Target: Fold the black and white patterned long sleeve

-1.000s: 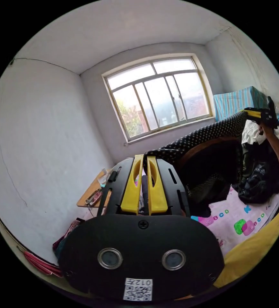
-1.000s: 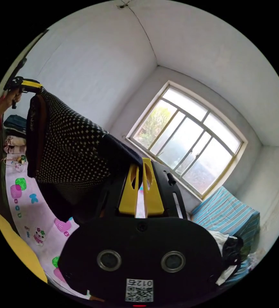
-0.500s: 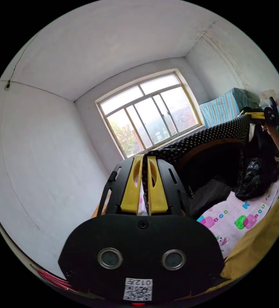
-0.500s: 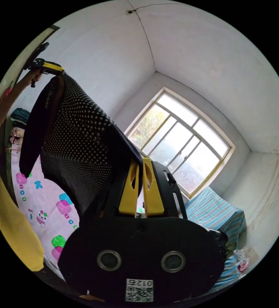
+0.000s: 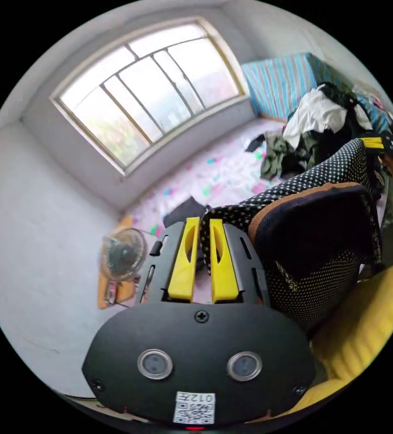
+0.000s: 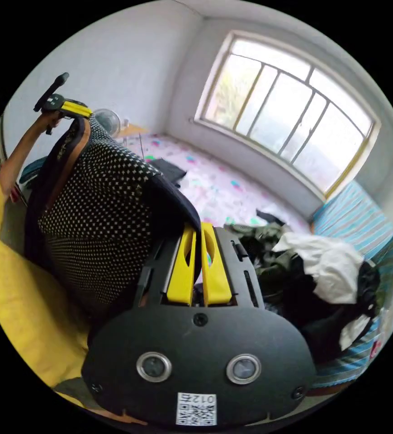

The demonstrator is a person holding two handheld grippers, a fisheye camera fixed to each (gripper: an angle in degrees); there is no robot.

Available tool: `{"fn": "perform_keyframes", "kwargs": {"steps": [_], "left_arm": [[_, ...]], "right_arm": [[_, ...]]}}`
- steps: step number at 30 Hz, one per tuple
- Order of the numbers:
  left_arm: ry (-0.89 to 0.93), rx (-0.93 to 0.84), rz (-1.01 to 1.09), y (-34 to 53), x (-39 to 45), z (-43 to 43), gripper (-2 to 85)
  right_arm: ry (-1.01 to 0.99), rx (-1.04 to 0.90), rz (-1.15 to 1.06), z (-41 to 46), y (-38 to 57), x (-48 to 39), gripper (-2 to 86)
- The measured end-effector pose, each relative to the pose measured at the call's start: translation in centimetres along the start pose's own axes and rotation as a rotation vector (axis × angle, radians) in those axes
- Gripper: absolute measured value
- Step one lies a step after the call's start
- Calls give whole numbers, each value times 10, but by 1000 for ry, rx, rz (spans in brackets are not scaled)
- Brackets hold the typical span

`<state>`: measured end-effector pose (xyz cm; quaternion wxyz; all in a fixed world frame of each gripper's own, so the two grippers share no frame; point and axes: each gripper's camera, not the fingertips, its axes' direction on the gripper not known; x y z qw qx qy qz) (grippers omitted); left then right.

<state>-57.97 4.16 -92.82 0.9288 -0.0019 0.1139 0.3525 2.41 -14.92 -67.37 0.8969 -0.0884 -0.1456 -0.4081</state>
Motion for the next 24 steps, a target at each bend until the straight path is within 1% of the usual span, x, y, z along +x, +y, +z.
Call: {"fn": "perform_keyframes", "kwargs": {"steps": [1, 2, 3, 5, 7, 8, 10, 11, 13, 15, 17, 21, 24], "left_arm": [[42, -63, -30, -9, -5, 36, 18], [123, -195, -100, -21, -12, 106, 20], [195, -326, -177, -24, -17, 167, 21], [239, -432, -259, -18, -17, 230, 23], [284, -466, -269, -9, -10, 266, 24], [310, -460, -228, -3, -3, 280, 26], [300, -448, -180, 8, 5, 290, 28], [304, -434, -160, 20, 8, 293, 31], [341, -394, -202, 47, 8, 294, 35], [426, -385, -310, 97, 10, 299, 44], [456, -406, -390, 137, 17, 303, 54], [494, -506, -541, 225, 38, 310, 78], [481, -554, -648, 278, 44, 314, 91]], "right_arm": [[-45, -107, 71, 73, -4, 27, 15], [-93, -237, 163, 147, -1, 52, 16], [-108, -296, 217, 180, 4, 63, 17], [-134, -455, 327, 277, 31, 80, 18], [-158, -484, 370, 314, 52, 81, 19], [-170, -506, 364, 332, 64, 79, 20], [-167, -526, 351, 348, 82, 77, 22], [-200, -527, 356, 354, 95, 76, 22], [-268, -527, 366, 359, 116, 72, 22], [-312, -519, 363, 355, 136, 63, 21], [-362, -506, 358, 344, 160, 46, 21], [-442, -496, 389, 327, 188, 26, 21], [-483, -513, 373, 320, 200, 11, 19]]}}
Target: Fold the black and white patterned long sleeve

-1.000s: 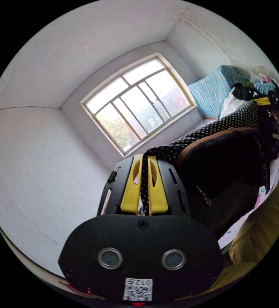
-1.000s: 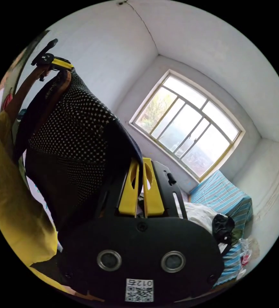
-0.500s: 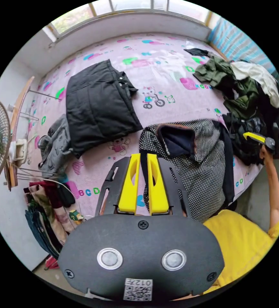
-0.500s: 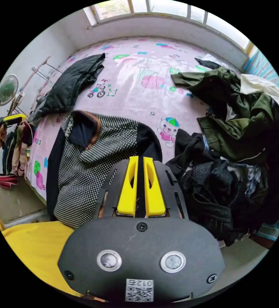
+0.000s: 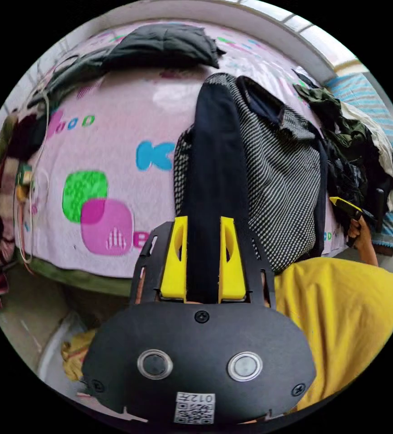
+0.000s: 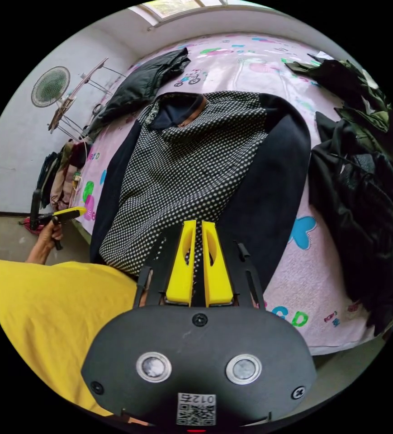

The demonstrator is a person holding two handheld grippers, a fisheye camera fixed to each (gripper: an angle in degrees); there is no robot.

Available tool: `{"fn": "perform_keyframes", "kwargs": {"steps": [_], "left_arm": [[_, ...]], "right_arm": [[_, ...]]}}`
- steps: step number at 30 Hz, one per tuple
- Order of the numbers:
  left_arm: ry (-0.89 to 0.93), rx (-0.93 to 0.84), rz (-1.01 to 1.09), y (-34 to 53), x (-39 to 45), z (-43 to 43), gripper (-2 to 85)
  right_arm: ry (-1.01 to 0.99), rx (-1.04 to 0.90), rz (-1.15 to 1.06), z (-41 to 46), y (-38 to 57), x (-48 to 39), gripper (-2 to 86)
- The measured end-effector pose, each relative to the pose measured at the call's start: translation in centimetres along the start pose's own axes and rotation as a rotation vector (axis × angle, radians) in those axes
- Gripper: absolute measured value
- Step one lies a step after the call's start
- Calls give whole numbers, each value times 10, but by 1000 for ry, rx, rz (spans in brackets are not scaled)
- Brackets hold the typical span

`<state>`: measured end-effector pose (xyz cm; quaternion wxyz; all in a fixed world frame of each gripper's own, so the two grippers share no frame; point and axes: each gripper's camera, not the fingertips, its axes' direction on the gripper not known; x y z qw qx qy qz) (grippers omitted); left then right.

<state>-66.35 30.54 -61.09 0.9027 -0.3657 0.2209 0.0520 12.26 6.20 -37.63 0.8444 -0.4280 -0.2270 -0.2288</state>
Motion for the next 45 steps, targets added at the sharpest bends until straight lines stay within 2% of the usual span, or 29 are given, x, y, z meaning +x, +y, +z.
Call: {"fn": "perform_keyframes", "kwargs": {"steps": [3, 9, 14, 22, 25, 28, 30, 33, 36, 40, 43, 45], "left_arm": [[5, 44, -66, 18, -20, 10, 101], [-25, 26, -30, 10, -33, 35, 109], [16, -23, -15, 6, -49, 55, 66], [-99, 82, 46, -6, -84, -1, 7], [-229, 166, 79, -28, -112, -50, 3], [-470, 266, 91, -64, -139, -98, 2], [-692, 368, 51, -100, -160, -129, 3], [-802, 453, -84, -146, -191, -147, 4], [-841, 371, -144, -180, -217, -126, 7], [-733, 293, -169, -175, -244, -91, 13], [-465, 264, -181, -139, -263, -65, 21], [-248, 174, -91, -103, -260, -33, 34]], "right_arm": [[-23, -27, -23, 2, 8, -3, 16], [-33, -59, -52, -2, 22, 1, 11], [-39, -53, -50, -7, 38, 4, 9], [-34, -11, 0, -17, 63, 8, 7], [-33, 11, 37, -20, 73, 9, 6], [-35, 25, 76, -22, 84, 7, 5], [-27, 25, 93, -21, 90, 3, 5], [-14, 19, 105, -21, 98, -4, 5], [5, 16, 115, -23, 109, -10, 5], [30, 6, 139, -23, 132, -10, 5], [51, -25, 116, -18, 149, -11, 5], [58, -48, 69, -14, 155, -17, 6]]}}
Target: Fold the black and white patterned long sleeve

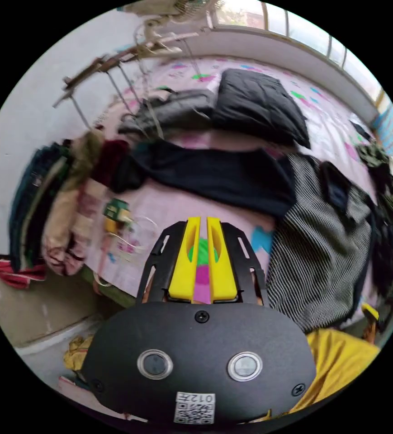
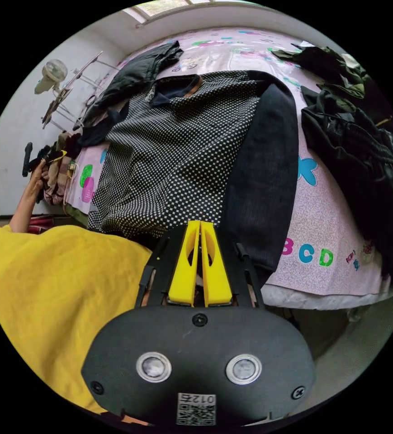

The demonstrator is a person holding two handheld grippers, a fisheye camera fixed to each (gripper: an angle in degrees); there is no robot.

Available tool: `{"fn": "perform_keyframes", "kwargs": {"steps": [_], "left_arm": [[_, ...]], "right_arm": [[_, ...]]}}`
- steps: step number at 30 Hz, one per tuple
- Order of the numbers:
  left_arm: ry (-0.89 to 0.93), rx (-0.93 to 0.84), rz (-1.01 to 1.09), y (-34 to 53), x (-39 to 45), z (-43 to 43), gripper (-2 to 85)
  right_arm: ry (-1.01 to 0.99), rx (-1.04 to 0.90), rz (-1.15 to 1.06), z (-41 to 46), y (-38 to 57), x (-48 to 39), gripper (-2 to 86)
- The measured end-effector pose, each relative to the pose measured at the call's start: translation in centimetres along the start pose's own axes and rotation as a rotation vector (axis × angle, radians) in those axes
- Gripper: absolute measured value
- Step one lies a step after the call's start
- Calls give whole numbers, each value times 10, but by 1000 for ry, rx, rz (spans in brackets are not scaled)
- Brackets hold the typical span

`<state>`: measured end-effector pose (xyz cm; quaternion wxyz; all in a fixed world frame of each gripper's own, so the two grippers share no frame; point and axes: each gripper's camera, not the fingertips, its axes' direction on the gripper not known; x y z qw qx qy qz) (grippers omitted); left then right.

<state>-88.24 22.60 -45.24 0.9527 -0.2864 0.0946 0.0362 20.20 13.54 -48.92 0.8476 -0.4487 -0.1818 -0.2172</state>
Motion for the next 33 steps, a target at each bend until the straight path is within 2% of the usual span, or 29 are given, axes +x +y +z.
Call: {"fn": "perform_keyframes", "kwargs": {"steps": [5, 7, 12, 19, 22, 25, 29, 33], "left_arm": [[328, -181, 76, 88, 20, 42, 72], [388, -214, 45, 114, 18, 51, 86], [572, -280, -75, 155, -9, 77, 125], [510, -385, -7, 156, -13, 102, 132], [461, -417, 47, 149, -11, 110, 124], [429, -448, 99, 141, -9, 119, 111], [383, -476, 140, 132, -12, 129, 77], [423, -473, 182, 125, -22, 125, 47]], "right_arm": [[38, -115, -224, 17, 12, -28, 11], [51, -144, -278, 21, 20, -31, 13], [29, -227, -254, 34, 46, -9, 21], [-126, -275, 30, 60, 80, 31, 47], [-116, -254, 163, 67, 95, 41, 63], [-209, -221, 290, 75, 107, 50, 69], [-286, -153, 437, 85, 115, 53, 57], [-275, -105, 463, 84, 120, 47, 21]]}}
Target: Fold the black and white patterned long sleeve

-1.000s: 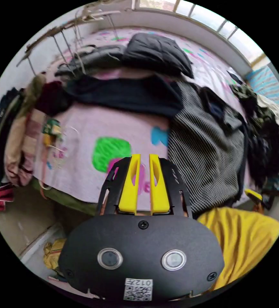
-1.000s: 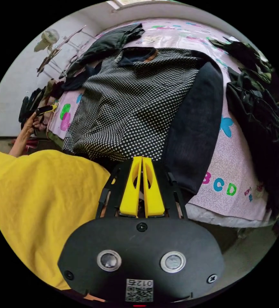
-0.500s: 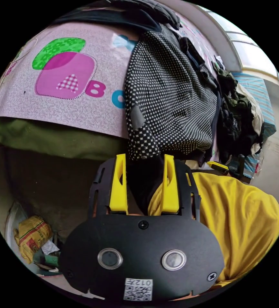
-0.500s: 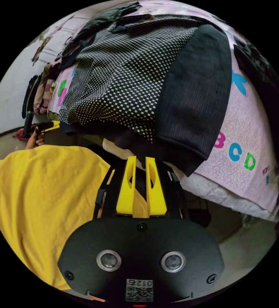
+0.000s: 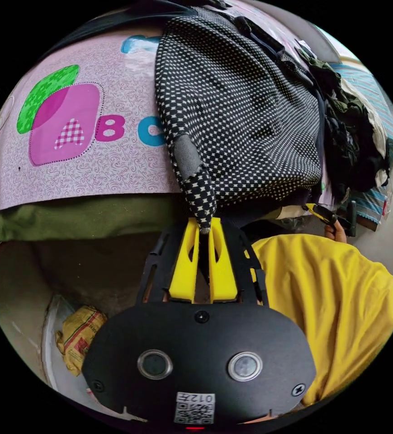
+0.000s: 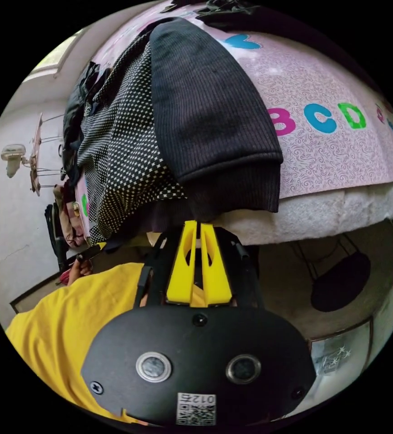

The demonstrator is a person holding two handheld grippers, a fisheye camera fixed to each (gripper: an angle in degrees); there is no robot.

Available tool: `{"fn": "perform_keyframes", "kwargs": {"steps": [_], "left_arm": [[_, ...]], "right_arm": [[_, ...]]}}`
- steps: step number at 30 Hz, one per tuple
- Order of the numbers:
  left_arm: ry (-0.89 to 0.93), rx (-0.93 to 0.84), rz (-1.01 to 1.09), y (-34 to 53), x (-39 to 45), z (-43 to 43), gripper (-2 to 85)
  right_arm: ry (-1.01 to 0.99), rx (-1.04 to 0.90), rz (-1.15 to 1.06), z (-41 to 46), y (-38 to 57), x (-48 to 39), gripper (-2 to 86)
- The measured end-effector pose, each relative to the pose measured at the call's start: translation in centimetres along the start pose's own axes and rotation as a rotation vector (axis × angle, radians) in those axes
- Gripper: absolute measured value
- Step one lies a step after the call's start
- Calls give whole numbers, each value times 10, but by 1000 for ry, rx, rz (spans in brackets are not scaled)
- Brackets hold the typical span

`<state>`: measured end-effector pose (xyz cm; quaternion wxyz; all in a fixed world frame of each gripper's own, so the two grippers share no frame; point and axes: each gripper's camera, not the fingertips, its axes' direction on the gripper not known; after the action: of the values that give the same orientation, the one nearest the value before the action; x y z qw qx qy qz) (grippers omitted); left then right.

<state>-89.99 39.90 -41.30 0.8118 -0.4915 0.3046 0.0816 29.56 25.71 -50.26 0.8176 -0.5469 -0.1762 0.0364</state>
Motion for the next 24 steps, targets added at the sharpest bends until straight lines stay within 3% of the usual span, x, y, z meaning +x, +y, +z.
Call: {"fn": "perform_keyframes", "kwargs": {"steps": [6, 11, 15, 20, 24], "left_arm": [[178, 74, 166, 14, -26, -21, 33], [128, -53, 99, 10, -47, 31, 35], [127, -25, 33, 11, -46, 42, 36], [135, 80, -105, 37, -61, 26, 27], [6, 256, -242, 48, -51, -7, 12]], "right_arm": [[199, -84, -190, -26, 38, -9, 7], [163, -135, -56, 11, 43, 23, 15], [205, -125, -14, 24, 51, 13, 36], [554, 25, -242, 1, 83, -45, 76], [619, 146, -471, 9, 87, -108, 85]]}}
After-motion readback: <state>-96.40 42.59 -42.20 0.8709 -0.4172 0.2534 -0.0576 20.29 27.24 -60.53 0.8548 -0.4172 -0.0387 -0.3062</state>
